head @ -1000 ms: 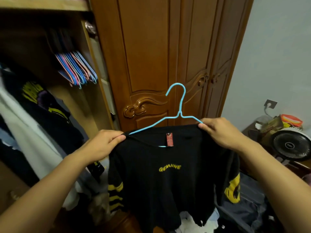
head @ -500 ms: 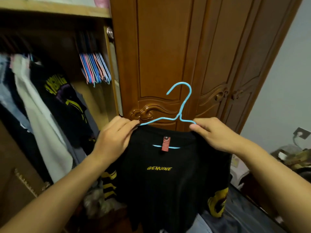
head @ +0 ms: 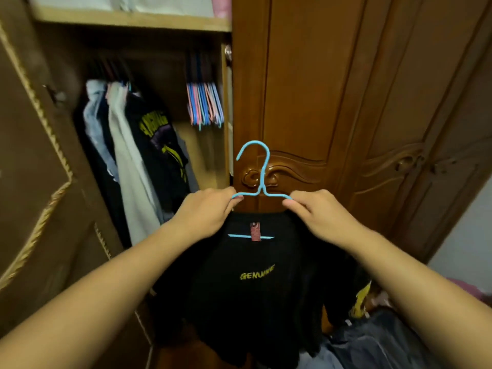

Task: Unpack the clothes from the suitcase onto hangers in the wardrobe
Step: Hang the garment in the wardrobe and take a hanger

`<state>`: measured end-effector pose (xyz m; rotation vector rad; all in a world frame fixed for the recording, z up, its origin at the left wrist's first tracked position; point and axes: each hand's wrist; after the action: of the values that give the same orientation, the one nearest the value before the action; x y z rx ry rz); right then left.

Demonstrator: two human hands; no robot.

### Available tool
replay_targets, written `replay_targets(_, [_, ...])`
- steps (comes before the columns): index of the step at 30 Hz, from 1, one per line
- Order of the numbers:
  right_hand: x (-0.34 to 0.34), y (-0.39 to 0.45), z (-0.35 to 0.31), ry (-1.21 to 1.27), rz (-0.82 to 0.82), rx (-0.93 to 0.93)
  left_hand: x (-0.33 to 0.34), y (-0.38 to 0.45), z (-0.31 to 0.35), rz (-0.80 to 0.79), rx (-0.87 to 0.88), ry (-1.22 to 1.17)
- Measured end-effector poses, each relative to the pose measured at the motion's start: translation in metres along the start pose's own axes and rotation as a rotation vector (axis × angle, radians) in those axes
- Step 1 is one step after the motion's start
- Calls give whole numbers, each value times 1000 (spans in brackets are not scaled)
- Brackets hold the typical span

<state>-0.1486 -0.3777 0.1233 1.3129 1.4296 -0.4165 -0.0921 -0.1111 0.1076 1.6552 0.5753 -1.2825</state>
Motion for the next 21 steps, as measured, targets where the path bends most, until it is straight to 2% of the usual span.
replay_targets(2, [-15, 6, 14, 36, -173, 57, -6, 19, -19, -39, -129, 66])
replay_targets(5, [-21, 1, 31, 195, -332, 120, -15, 38, -56, -81, -223, -100])
replay_targets(9, [-11, 4, 8, 551, -322, 122, -19, 51, -70, -32, -204, -133])
replay_targets(11, [-1, 14, -8, 513, -266, 51, -24, 63, -70, -79, -176, -98])
replay_targets(14, [18, 30, -17, 327, -187, 24, -35, 79, -100, -301, -224, 136])
replay_targets(16, [28, 42, -17, 270, -116, 97, -44, 79, -141, -355, -204, 327])
replay_targets(18, [34, 55, -21, 251, -65, 162, -56, 69, -190, -305, -212, 519])
replay_targets(21, [41, 92, -40, 225, -21, 262, -91, 55, -261, -97, -455, 784])
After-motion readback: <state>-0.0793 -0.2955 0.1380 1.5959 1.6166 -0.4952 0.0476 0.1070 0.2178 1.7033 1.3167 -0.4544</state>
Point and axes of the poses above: each hand's wrist, its own y-axis towards the middle knuckle, its own x-axis out of the palm, z = x × y, and after that the axes turned 3 degrees about y, right-handed
